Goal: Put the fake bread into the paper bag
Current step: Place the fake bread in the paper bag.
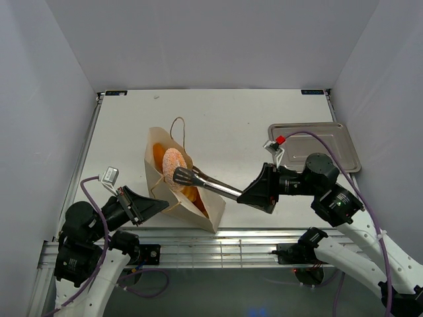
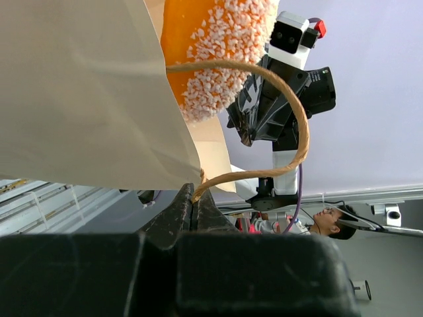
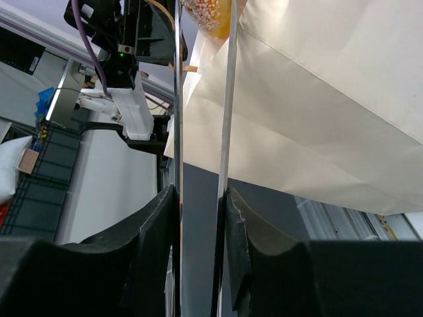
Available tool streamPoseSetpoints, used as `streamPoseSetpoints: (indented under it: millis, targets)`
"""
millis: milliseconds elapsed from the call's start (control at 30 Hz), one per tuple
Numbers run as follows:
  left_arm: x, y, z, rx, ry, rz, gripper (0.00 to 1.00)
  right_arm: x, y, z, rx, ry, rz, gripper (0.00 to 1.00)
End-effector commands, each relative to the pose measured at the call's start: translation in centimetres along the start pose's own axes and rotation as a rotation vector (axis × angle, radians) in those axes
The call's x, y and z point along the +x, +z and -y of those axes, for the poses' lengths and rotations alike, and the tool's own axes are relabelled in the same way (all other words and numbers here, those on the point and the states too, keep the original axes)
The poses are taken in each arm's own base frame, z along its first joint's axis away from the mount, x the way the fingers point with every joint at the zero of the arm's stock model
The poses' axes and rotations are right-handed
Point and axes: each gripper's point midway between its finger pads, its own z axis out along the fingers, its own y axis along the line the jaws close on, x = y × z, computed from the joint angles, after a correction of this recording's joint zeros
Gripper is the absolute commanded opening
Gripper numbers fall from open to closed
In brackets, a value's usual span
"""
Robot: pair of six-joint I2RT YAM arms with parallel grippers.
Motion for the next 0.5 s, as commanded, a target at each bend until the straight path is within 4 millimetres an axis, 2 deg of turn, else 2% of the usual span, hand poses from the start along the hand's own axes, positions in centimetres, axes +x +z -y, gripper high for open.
streamPoseSetpoints:
  millis: [0, 167, 367, 467]
  targets:
    - [-0.1, -0.3, 0.6, 0.007, 0.006, 0.009, 0.00, -1.5, -0.1, -2.2, -0.054, -0.070, 0.042, 0.23]
    - [0.0, -0.3, 0.4, 0.008, 0.001, 0.013, 0.00, -2.2, -0.1, -2.5, -0.029, -0.091, 0.044, 0.28]
    - [0.0, -0.4, 0.4, 0.010, 0.002, 0.010, 0.00, -1.9, 0.4, -1.5, -0.024, -0.074, 0.028, 0.36]
    - [0.0, -0.4, 0.5, 0.010, 0.004, 0.012, 0.00, -1.8, 0.4, -1.5, -0.030, -0.068, 0.032, 0.42]
